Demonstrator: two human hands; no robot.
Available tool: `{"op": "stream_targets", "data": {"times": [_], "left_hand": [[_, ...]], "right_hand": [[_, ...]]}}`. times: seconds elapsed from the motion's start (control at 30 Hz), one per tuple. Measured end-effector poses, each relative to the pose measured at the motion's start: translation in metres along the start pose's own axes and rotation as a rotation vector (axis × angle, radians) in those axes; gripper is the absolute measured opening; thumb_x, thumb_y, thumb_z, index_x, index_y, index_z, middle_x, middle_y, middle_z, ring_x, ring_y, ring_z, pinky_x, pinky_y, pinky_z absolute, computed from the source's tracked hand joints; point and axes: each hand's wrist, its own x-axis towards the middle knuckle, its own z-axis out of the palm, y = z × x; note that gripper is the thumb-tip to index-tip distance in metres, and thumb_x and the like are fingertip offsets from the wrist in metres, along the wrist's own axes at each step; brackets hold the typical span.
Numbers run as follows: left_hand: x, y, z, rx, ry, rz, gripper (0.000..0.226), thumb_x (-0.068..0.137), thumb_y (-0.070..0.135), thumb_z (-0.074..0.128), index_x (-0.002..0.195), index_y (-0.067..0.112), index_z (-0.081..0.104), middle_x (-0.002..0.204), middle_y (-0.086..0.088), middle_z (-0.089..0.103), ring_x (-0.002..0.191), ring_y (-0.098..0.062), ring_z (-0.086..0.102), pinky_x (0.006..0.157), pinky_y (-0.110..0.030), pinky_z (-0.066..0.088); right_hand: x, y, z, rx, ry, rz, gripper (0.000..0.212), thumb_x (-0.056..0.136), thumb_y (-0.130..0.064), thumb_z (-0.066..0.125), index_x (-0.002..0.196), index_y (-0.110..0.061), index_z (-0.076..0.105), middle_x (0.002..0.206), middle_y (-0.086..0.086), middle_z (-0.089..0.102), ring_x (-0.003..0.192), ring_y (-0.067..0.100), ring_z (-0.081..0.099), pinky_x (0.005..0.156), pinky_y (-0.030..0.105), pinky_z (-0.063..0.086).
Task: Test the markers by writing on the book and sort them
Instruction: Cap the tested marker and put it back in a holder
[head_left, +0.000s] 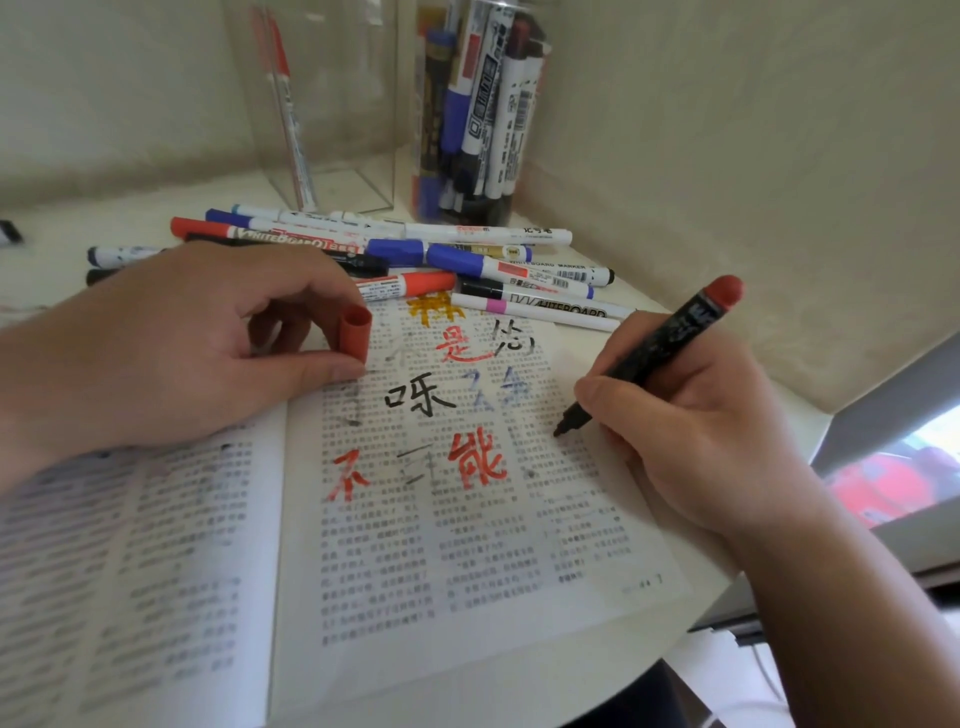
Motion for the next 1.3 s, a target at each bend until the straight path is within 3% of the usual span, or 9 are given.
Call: {"op": "stream_targets", "data": {"times": [0.17,0.3,0.5,0.73,0.87,1.03,1.17,1.23,1.3], "left_hand": [[0.001,-0.001,0.000,-0.009,-0.002,0.017,0.030,0.074,0.045,0.074,0.099,0.047,0.058,0.095,0.034,0.063,0.073,-0.002,0.058,0.061,-0.010,0.040],[0.000,-0.001,-0.001,-0.005,-0.015,0.026,0.029,0.079,0.060,0.072,0.101,0.048,0.058,0.098,0.034,0.063,0.073,-0.002,0.058,0.060,-0.009,0.040],[0.001,-0.003,0.002,-0.011,0.010,0.023,0.033,0.073,0.045,0.074,0.101,0.049,0.058,0.097,0.030,0.065,0.074,-0.005,0.059,0.061,-0.017,0.042],[0.001,-0.002,0.001,-0.008,0.008,0.015,0.031,0.077,0.054,0.078,0.100,0.049,0.058,0.096,0.033,0.063,0.075,-0.001,0.058,0.061,-0.010,0.040],[0.001,-0.006,0.001,-0.003,-0.003,0.013,0.026,0.081,0.061,0.070,0.102,0.049,0.060,0.094,0.024,0.067,0.073,-0.008,0.060,0.061,-0.023,0.045],[0.001,-0.004,-0.002,0.040,-0.025,0.000,0.026,0.080,0.068,0.065,0.098,0.051,0.060,0.086,0.020,0.062,0.076,-0.010,0.059,0.064,-0.026,0.044],[0.003,-0.001,-0.003,0.045,-0.066,-0.024,0.025,0.072,0.068,0.061,0.091,0.053,0.060,0.088,0.023,0.064,0.082,-0.006,0.061,0.068,-0.020,0.047],[0.002,-0.002,-0.003,0.003,-0.044,-0.051,0.024,0.070,0.070,0.061,0.088,0.055,0.058,0.094,0.030,0.062,0.087,-0.001,0.060,0.072,-0.015,0.047],[0.001,-0.004,-0.002,-0.072,0.025,-0.059,0.022,0.077,0.067,0.069,0.090,0.051,0.060,0.090,0.024,0.062,0.081,-0.009,0.060,0.070,-0.022,0.047]], "right_hand": [[0.001,0.002,0.001,0.026,0.008,0.002,0.010,0.074,-0.012,0.064,0.067,-0.009,0.057,0.048,-0.008,0.047,0.047,0.007,0.043,0.049,0.022,0.035],[0.000,0.002,0.001,0.040,-0.022,-0.003,0.013,0.076,-0.016,0.068,0.069,-0.008,0.061,0.052,0.012,0.048,0.048,0.015,0.045,0.053,0.028,0.035],[-0.003,0.000,-0.002,0.135,-0.103,-0.008,0.009,0.072,-0.006,0.066,0.065,-0.002,0.061,0.047,0.000,0.051,0.044,0.011,0.045,0.047,0.021,0.036],[0.000,0.004,0.002,0.090,-0.025,-0.056,0.015,0.071,-0.005,0.060,0.063,0.000,0.049,0.056,0.002,0.045,0.057,0.016,0.043,0.057,0.033,0.034],[0.001,0.005,0.001,0.176,-0.032,-0.067,0.015,0.076,-0.005,0.064,0.065,-0.005,0.054,0.056,-0.007,0.051,0.054,0.009,0.046,0.057,0.021,0.037],[0.004,-0.001,0.002,0.370,0.006,-0.053,0.015,0.074,-0.005,0.067,0.063,-0.008,0.056,0.057,0.002,0.051,0.050,0.009,0.042,0.051,0.014,0.036],[0.024,-0.024,0.008,0.226,-0.124,-0.114,0.021,0.075,-0.029,0.074,0.075,-0.011,0.063,0.054,-0.009,0.049,0.050,0.010,0.041,0.051,0.017,0.034],[0.041,-0.047,0.021,0.207,-0.234,-0.161,0.019,0.079,-0.023,0.075,0.084,-0.009,0.064,0.054,-0.008,0.051,0.048,0.006,0.043,0.050,0.014,0.035],[0.061,-0.072,0.037,0.185,-0.313,-0.217,0.016,0.080,-0.019,0.072,0.084,-0.007,0.062,0.055,-0.007,0.053,0.047,0.004,0.045,0.048,0.014,0.035]]}}
